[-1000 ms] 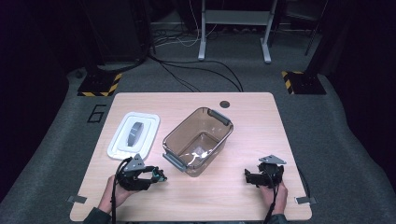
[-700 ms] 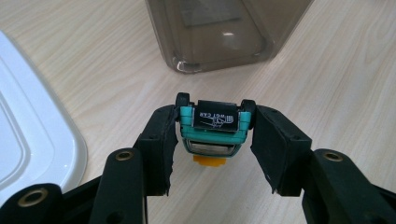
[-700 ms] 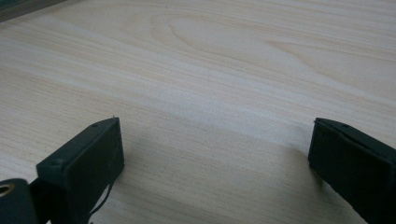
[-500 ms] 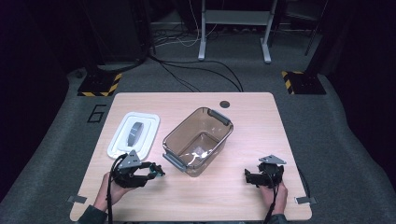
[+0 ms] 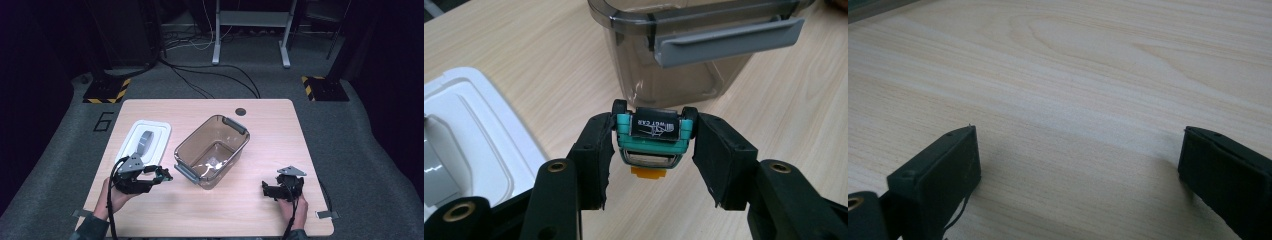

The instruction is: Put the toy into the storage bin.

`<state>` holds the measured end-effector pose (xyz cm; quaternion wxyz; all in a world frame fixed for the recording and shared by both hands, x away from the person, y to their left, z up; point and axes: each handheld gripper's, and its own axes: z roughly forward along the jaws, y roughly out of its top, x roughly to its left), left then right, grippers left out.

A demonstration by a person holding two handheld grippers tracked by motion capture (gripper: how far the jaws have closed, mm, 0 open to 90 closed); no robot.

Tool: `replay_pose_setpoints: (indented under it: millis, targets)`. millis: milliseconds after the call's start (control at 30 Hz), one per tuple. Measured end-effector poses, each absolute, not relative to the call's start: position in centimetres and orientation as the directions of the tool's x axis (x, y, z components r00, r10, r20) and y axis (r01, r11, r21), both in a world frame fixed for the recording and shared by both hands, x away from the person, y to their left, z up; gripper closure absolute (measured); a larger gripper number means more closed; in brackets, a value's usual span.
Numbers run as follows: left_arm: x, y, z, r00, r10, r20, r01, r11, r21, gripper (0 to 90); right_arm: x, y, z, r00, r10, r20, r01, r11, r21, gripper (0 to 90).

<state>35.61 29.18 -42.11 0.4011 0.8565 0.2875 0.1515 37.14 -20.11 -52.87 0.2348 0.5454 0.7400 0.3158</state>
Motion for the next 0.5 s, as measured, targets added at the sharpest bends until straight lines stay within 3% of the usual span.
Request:
replay_pose_setpoints:
  millis: [500]
  targets:
    - [36.5,30.2,-38.3,0.775,0.628,0.063,0.344,-0.504,0.792,50.0,37.1,-20.1,-52.9,-0.293,0.956,-0.002,0.660,0.204,0.723,2.6]
